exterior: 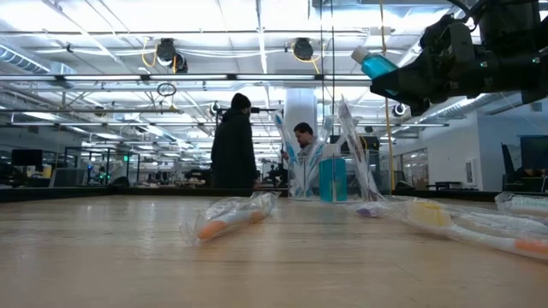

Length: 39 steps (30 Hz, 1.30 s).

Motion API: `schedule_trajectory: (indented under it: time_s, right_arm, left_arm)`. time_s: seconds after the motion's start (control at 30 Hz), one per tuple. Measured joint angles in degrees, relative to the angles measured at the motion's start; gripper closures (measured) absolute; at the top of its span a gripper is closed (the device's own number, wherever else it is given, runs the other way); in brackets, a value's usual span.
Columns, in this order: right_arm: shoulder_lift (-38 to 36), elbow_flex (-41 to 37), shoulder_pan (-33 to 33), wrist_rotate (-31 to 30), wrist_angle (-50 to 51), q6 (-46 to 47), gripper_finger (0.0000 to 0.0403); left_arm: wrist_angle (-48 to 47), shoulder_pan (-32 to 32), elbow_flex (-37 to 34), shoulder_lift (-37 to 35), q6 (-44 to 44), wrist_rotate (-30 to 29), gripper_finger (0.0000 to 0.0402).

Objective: Pick & Place toothbrushing station
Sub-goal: Put the blue mouthwash into the transparent organizer

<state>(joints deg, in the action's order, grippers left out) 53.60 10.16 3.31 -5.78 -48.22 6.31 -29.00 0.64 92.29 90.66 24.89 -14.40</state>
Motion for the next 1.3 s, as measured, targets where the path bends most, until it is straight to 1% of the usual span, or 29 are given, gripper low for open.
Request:
schedule_trajectory:
  time_s: [0.07, 0.1, 0.17, 0.27, 0.37, 0.43, 0.57, 0.7, 0.77, 0.9, 1.03, 1.13, 1.3]
  right_arm:
    - [0.0, 0.0, 0.0, 0.0, -0.2, -0.1, 0.0323]
    - [0.0, 0.0, 0.0, 0.0, -0.4, -0.1, 0.0323]
    - [0.0, 0.0, 0.0, 0.1, -0.4, -0.1, 0.0323]
    - [0.0, 0.0, 0.0, 2.4, -0.4, -0.1, 0.0323]
    - [0.0, 0.0, 0.0, 6.3, -0.5, -1.1, 0.0323]
    - [0.0, 0.0, 0.0, 7.5, -0.6, -1.6, 0.0323]
    - [0.0, 0.0, 0.0, 7.4, -0.4, -1.7, 0.0323]
    - [0.0, 0.0, 0.0, 7.4, -0.4, -2.5, 0.0323]
    - [0.0, 0.0, 0.0, 7.5, -0.3, -2.4, 0.0323]
    - [0.0, -0.2, 0.0, 7.5, 1.6, -2.3, 0.0323]
    - [0.0, -0.2, 0.0, 7.6, 1.9, -2.5, 0.0323]
    - [0.0, -0.2, 0.0, 7.3, 1.5, -2.5, 0.0323]
    - [-0.1, 0.1, 0.0, 7.4, 0.9, -2.9, 0.0323]
  left_arm:
    - [-0.2, -3.5, -0.8, -1.0, -6.3, 10.0, 0.0226]
    - [1.5, -4.9, -1.6, -1.0, -8.8, 13.6, 0.0227]
    - [7.2, -6.9, -4.1, -0.7, -12.2, 18.6, 0.0227]
    - [20.6, -8.2, -8.8, 1.5, -17.5, 23.0, 0.0227]
    - [29.4, -8.5, -12.6, 4.5, -23.0, 27.0, 0.0227]
    - [32.7, -8.4, -13.7, 6.1, -25.2, 29.0, 0.0227]
    - [35.8, -7.3, -13.5, 8.9, -26.0, 29.5, 0.0227]
    - [37.4, -6.1, -13.6, 12.1, -20.8, 28.9, 0.0227]
    - [38.8, -5.7, -13.5, 13.4, -18.9, 27.5, 0.0227]
    - [40.5, -5.2, -13.5, 15.5, -19.0, 27.2, 0.0227]
    - [43.1, -5.0, -13.5, 15.9, -19.1, 26.9, 0.0227]
    - [44.1, -5.0, -13.5, 15.7, -19.4, 24.7, 0.0227]
    - [46.7, -5.2, -13.5, 15.5, -19.7, 24.5, 0.0227]
